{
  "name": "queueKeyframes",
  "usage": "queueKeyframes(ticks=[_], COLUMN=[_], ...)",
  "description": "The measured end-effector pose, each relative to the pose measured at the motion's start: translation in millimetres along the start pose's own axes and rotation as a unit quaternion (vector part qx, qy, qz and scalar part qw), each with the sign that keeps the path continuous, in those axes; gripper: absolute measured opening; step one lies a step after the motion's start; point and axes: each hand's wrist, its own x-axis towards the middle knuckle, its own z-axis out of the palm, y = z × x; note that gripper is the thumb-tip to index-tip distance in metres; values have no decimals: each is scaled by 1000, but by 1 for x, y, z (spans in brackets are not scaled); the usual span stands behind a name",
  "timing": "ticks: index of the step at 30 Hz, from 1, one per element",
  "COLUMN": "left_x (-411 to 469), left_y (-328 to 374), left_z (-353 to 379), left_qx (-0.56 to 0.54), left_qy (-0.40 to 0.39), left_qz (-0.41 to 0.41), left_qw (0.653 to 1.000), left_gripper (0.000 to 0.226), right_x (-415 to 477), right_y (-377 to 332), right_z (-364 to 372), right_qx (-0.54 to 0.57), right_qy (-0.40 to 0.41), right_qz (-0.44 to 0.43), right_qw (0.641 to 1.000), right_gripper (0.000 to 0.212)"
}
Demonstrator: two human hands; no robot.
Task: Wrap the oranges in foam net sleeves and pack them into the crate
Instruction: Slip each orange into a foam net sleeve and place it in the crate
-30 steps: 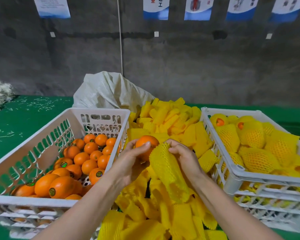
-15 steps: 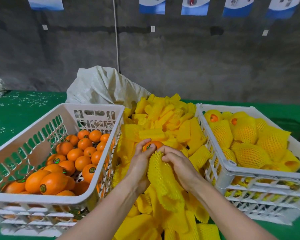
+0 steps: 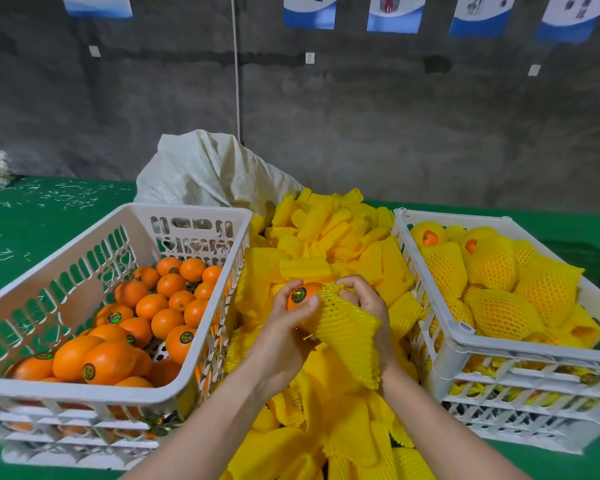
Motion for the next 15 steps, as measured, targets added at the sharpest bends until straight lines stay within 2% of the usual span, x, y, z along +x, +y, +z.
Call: queueKeyframes(ticks=[2, 5, 10, 15], left_x=[-1, -1, 0, 1], left_y=[0, 1, 1, 5], left_z=[-2, 2, 2, 18], left_qx=[43, 47, -27, -152], left_qy=[-10, 3, -23, 16], left_qz=[14, 30, 21, -11], left_qw=[999, 998, 999, 988], left_gripper=[73, 68, 59, 69], right_x=[-1, -2, -4, -16], right_y=[-1, -3, -4, -11], right_z=[0, -1, 0, 14], right_qx=[3, -30, 2, -52], right_qy=[8, 19, 34, 86], right_qz=[0, -14, -14, -75], right_qw=[1000, 999, 999, 992], right_gripper=[29, 30, 23, 14])
